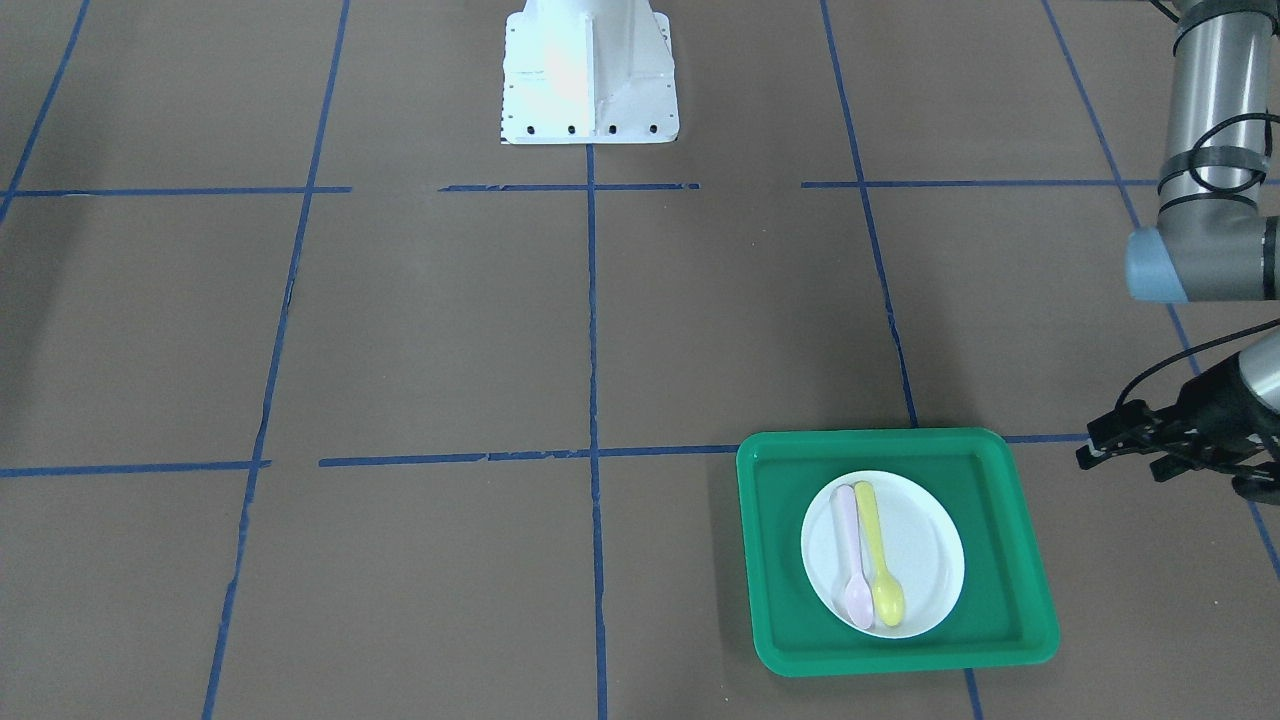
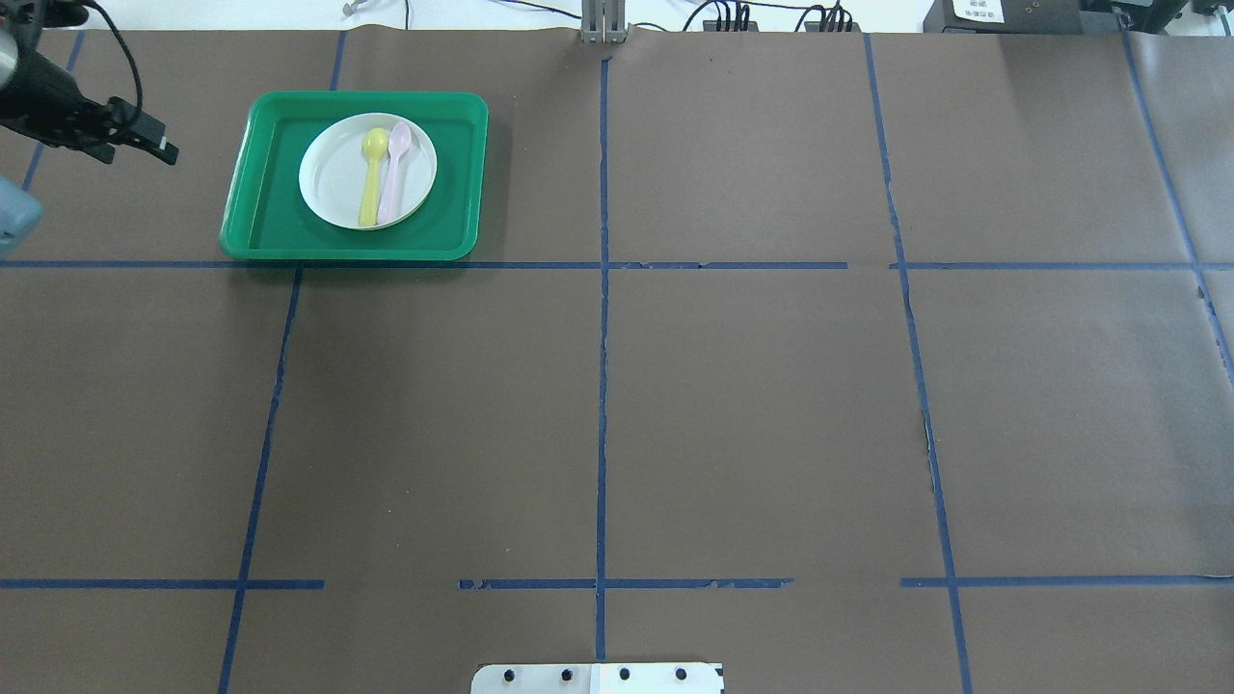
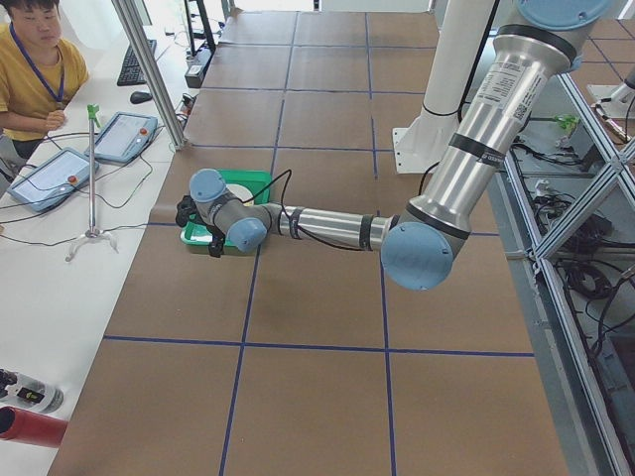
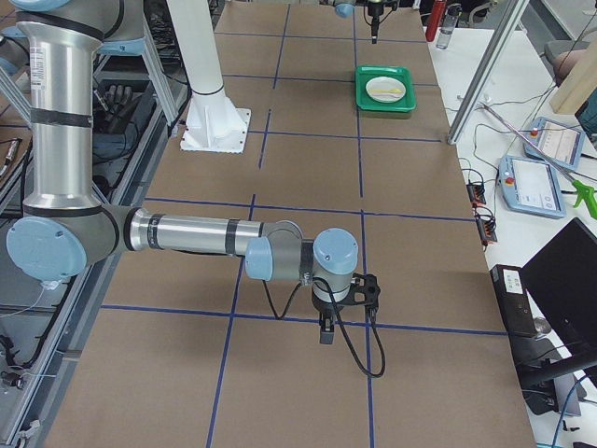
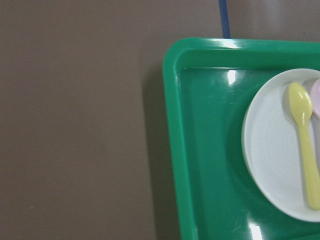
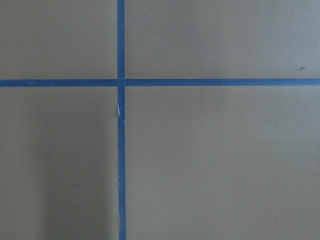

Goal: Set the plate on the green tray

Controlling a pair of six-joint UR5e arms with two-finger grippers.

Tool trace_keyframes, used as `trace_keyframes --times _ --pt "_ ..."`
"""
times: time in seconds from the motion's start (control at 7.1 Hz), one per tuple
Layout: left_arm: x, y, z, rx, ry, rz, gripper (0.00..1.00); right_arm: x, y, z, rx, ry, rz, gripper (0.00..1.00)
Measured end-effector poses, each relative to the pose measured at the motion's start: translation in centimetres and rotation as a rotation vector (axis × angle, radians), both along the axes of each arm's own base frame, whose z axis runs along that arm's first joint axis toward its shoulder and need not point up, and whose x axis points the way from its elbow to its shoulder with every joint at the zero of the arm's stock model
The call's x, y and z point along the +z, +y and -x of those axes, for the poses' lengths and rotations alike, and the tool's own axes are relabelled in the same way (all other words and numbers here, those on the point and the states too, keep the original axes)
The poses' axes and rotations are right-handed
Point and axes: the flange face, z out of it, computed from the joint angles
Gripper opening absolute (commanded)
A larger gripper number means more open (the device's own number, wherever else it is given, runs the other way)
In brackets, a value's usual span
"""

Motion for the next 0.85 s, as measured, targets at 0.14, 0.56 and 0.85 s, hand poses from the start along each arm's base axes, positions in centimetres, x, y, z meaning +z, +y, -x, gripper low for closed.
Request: trace_keyframes --times 0.14,0.56,0.85 --pt "1.4 0.8 5.2 0.033 -0.055 -0.048 1.00 0.0 0.0 0.0 0.000 0.000 0.000 1.00" --pt "6.1 6.0 20.0 0.051 -0.146 -0.045 1.00 0.1 0.0 0.0 0.000 0.000 0.001 1.00" --pt "9.7 14.7 23.8 0.059 -0.151 0.061 1.00 0.1 0.0 0.0 0.000 0.000 0.001 1.00"
